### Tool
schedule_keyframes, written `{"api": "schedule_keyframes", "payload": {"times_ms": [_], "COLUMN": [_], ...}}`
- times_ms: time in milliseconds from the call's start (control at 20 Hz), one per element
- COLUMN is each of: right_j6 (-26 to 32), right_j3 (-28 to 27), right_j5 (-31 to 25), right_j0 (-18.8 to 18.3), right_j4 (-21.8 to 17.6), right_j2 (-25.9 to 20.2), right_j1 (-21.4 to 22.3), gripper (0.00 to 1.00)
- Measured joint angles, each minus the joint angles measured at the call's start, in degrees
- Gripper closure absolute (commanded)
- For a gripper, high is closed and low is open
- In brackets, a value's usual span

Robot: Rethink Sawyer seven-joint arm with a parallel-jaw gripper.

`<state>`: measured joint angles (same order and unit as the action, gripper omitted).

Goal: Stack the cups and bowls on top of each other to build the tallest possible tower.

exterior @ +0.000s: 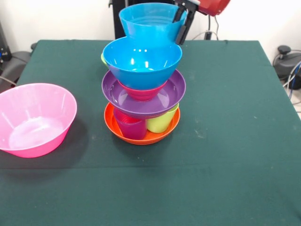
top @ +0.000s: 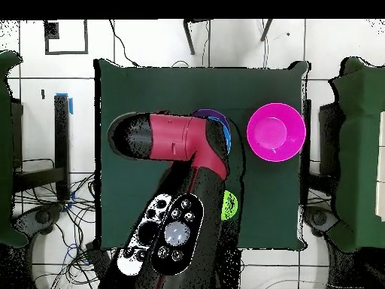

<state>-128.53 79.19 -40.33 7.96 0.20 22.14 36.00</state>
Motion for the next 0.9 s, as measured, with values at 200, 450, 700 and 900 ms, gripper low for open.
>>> {"api": "schedule_keyframes", "payload": {"times_ms": [200,450,700,900], "right_j6": [0.0,0.0,0.0,0.0], "right_j3": [1.62,3.72,5.01,5.85], "right_j5": [0.67,0.73,1.8,4.57], "right_j0": [0.98,2.1,2.41,2.48], "right_j4": [-0.09,-0.22,-0.57,-0.6], "right_j2": [0.3,1.62,2.79,3.79], "right_j1": [-0.02,-0.01,-0.02,-0.24], "gripper": [1.0,1.0,1.0,1.0]}}
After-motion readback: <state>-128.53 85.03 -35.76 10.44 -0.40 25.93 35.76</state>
